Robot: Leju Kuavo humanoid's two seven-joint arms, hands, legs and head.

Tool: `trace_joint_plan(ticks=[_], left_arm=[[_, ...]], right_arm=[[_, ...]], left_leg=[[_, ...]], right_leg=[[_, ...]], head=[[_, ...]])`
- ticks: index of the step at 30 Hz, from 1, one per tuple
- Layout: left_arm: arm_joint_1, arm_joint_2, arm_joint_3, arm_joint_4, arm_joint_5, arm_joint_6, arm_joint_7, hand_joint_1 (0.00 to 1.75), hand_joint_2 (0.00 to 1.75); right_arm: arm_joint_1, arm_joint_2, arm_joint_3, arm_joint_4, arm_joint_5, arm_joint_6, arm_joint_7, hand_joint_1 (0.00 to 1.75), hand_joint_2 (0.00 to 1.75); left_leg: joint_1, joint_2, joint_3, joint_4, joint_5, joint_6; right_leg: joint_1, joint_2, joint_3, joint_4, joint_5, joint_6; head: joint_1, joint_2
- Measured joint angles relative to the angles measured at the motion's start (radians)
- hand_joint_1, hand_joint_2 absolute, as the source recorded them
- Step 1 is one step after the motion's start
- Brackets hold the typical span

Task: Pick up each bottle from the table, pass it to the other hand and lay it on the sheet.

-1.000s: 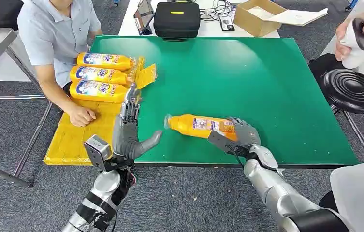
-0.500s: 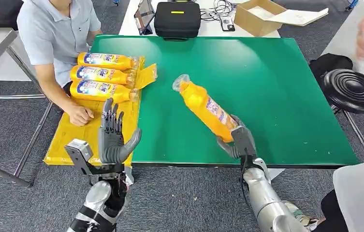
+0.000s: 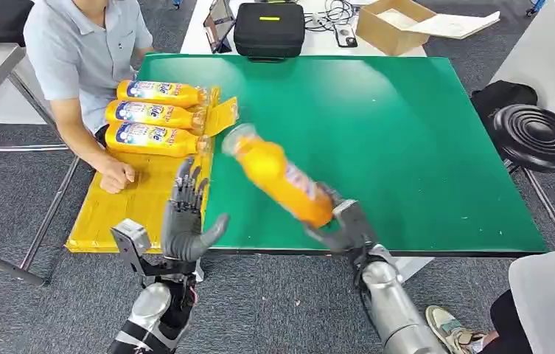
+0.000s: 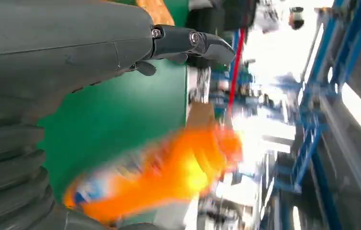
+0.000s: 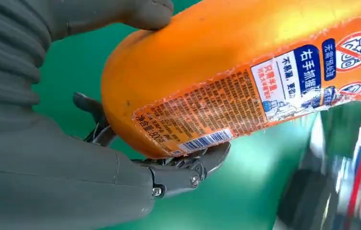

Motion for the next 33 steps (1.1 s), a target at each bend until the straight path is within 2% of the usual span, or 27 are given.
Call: trace_joint_plan(ticks=[6,12,24,25,26,33], left_arm=[[-0.004,0.004,-0.009,0.031,-0.024,-0.078,-0.008,0.0,1.75],[-0.005,0.003,-0.016,0.053,0.075,-0.216,0.04,0.0,1.75],[-0.019,-0.004,-0.017,0.073,0.122,-0.266,0.058,0.02,1.75],[-0.019,-0.004,-0.017,0.073,0.122,-0.268,0.057,1.52,1.75],[-0.019,-0.004,-0.017,0.073,0.121,-0.269,0.057,1.75,1.75],[-0.019,0.0,-0.019,0.073,0.068,-0.244,0.039,1.75,1.75]], right_arm=[[0.042,0.009,0.132,-0.03,0.048,0.005,-0.023,1.75,1.75],[0.08,0.012,0.252,-0.11,0.018,-0.002,-0.028,1.75,1.75],[0.095,0.003,0.335,-0.164,-0.033,-0.031,-0.027,1.75,1.75],[0.095,0.003,0.337,-0.164,-0.033,-0.031,-0.027,1.75,1.75],[0.095,0.002,0.338,-0.164,-0.034,-0.031,-0.027,1.75,1.75],[0.095,0.001,0.339,-0.162,-0.043,-0.02,-0.027,1.75,1.75]], left_leg=[[0.0,0.0,0.0,0.0,0.0,0.0],[0.0,0.0,0.0,0.0,0.0,0.0],[0.0,0.0,0.0,0.0,0.0,0.0],[0.0,0.0,0.0,0.0,0.0,0.0],[0.0,0.0,0.0,0.0,0.0,0.0],[0.0,0.0,-0.001,0.0,0.0,0.0]], right_leg=[[-0.001,0.0,0.0,0.0,0.0,0.0],[-0.001,0.0,0.0,0.0,0.0,0.0],[0.0,0.0,0.0,0.0,0.0,0.0],[0.0,0.0,0.0,0.0,0.0,0.0],[0.0,0.0,0.0,0.0,0.0,0.0],[0.0,0.0,0.0,0.0,0.0,0.0]], head=[[0.0,0.0],[0.0,0.0],[0.0,0.0],[0.0,0.0],[0.0,0.0],[0.0,0.0]])
